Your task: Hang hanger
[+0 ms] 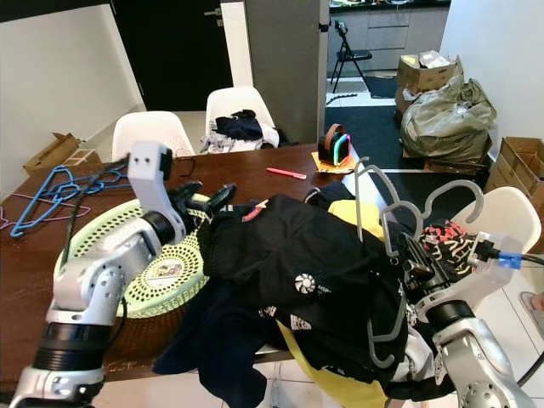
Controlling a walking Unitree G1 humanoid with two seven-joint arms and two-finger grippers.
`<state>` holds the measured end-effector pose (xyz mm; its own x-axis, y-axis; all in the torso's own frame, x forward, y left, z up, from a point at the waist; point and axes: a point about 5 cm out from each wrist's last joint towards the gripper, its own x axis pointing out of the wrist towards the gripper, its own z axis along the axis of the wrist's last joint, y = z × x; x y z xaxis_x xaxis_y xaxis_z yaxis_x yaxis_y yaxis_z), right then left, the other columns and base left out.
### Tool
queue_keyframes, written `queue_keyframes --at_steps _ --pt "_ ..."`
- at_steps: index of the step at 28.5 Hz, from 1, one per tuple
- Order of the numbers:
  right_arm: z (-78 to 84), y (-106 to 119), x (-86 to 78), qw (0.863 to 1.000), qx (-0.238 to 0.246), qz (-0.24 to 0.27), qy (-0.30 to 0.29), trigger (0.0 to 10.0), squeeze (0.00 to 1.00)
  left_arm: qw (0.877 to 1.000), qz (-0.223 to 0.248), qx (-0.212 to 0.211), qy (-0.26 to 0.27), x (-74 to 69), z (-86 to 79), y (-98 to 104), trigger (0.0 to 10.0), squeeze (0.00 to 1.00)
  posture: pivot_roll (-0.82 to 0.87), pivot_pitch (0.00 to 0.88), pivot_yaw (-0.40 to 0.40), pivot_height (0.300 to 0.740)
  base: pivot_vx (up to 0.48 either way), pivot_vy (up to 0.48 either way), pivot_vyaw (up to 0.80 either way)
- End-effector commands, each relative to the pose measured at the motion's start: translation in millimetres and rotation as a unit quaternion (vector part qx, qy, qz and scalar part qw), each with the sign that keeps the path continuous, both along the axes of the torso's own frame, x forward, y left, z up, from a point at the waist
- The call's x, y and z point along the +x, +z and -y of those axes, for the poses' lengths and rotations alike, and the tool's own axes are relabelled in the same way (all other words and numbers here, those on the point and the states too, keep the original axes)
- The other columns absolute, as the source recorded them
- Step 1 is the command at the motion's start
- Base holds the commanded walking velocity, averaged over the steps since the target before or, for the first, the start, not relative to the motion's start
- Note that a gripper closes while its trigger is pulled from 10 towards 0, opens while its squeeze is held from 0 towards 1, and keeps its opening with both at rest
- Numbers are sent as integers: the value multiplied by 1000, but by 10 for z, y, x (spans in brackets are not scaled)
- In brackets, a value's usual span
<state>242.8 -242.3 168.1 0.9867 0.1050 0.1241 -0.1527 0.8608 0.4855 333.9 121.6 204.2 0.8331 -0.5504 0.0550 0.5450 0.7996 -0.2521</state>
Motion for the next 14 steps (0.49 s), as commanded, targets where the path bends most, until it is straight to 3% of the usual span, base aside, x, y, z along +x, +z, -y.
queue_keyframes --at_steps 1,6,14 --pt "-1 -17 11 1000 1 -4 3 10000 0 999 3 -9 -37 11 78 -42 10000 0 -125 0 16 740 0 0 0" --pt "-4 -17 7 1000 0 -4 2 10000 0 997 7 4 -81 56 165 -96 10000 0 -133 0 19 740 0 0 0" --pt "1 -13 -1 1000 -1 -4 2 10000 0 995 4 47 -85 94 171 -199 10000 0 -134 0 17 740 0 0 0"
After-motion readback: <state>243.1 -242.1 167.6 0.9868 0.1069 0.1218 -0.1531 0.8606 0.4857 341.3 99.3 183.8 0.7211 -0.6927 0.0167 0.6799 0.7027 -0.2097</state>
